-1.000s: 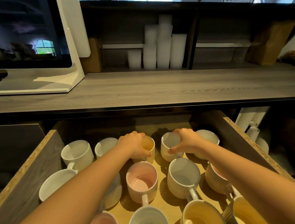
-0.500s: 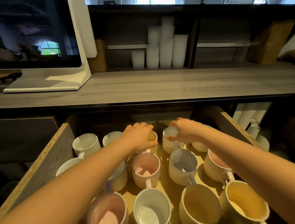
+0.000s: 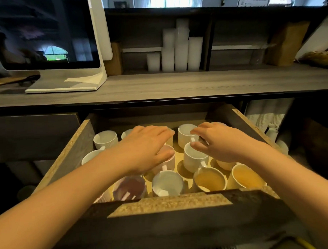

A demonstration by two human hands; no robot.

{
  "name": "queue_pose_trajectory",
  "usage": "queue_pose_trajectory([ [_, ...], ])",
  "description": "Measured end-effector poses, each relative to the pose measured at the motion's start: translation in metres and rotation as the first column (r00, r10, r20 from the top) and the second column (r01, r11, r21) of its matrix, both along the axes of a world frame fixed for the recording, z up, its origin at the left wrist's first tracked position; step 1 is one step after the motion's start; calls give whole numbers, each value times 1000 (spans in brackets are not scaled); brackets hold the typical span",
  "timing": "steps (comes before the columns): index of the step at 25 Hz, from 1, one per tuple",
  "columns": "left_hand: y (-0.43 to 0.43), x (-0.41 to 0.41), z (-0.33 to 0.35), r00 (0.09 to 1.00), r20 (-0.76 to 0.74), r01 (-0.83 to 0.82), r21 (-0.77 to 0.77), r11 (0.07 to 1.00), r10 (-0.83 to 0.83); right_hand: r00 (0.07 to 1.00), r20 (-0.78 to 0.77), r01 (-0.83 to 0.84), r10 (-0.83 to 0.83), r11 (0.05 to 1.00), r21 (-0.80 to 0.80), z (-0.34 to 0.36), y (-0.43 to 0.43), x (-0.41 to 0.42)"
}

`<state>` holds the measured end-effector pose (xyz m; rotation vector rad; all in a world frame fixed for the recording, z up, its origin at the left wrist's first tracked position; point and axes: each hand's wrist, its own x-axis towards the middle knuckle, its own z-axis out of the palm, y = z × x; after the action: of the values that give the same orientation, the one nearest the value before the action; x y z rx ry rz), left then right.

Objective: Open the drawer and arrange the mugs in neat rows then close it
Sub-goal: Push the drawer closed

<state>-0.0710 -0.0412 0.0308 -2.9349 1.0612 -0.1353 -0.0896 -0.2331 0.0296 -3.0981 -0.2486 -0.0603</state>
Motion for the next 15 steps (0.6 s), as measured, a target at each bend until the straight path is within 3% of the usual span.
queue_pose_trajectory([
  [9, 22, -75, -31, 992, 63, -104, -59, 993, 108, 1000, 8, -15, 15, 997, 71, -28, 12, -92],
  [11, 22, -75, -49, 978, 138, -140, -110, 984, 155, 996, 85, -3, -4, 997, 76, -38, 16, -97],
  [15, 24, -67, -59, 949, 303, -57, -101, 993, 85, 962, 275, -5, -1, 1000, 19, -53, 12, -86],
])
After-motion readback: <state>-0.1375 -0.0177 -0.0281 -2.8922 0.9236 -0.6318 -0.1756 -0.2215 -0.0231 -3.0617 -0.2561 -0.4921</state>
